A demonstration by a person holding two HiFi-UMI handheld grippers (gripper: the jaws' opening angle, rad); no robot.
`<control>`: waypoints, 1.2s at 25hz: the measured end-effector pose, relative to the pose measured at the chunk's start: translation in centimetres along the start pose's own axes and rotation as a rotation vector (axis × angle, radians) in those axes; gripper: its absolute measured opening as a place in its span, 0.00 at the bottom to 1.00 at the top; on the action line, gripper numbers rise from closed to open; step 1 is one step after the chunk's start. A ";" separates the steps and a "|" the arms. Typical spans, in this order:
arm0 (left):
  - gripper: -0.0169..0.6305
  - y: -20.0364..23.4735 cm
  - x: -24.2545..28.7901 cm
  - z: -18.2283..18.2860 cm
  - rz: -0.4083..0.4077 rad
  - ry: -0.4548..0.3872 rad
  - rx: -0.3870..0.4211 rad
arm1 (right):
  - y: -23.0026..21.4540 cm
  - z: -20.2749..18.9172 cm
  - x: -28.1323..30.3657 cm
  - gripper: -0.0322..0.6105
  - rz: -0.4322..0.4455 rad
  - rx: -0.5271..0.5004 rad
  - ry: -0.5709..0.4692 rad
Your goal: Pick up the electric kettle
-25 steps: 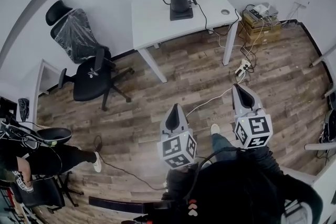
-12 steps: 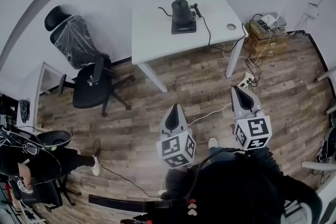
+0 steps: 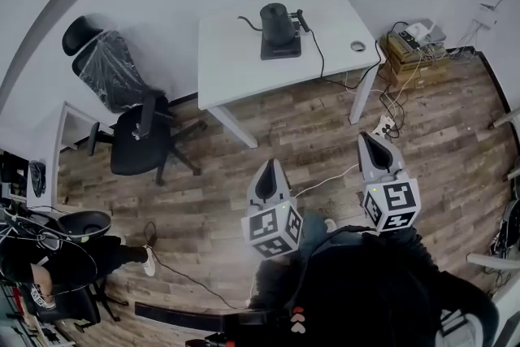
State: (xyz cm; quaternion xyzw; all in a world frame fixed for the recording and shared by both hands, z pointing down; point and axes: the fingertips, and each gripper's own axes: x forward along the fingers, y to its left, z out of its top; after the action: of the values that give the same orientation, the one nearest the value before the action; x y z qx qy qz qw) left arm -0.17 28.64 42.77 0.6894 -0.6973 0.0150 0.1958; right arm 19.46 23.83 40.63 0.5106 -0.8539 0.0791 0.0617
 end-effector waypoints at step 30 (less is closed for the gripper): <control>0.03 8.8 25.3 10.6 -0.077 0.002 0.040 | -2.4 5.0 27.4 0.05 -0.062 -0.014 -0.017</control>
State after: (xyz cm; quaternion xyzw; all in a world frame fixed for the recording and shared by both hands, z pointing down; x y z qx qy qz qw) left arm -10.72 1.79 42.60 0.7195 -0.6696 0.0223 0.1831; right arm 8.56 -1.87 40.99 0.5369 -0.8388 0.0668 0.0605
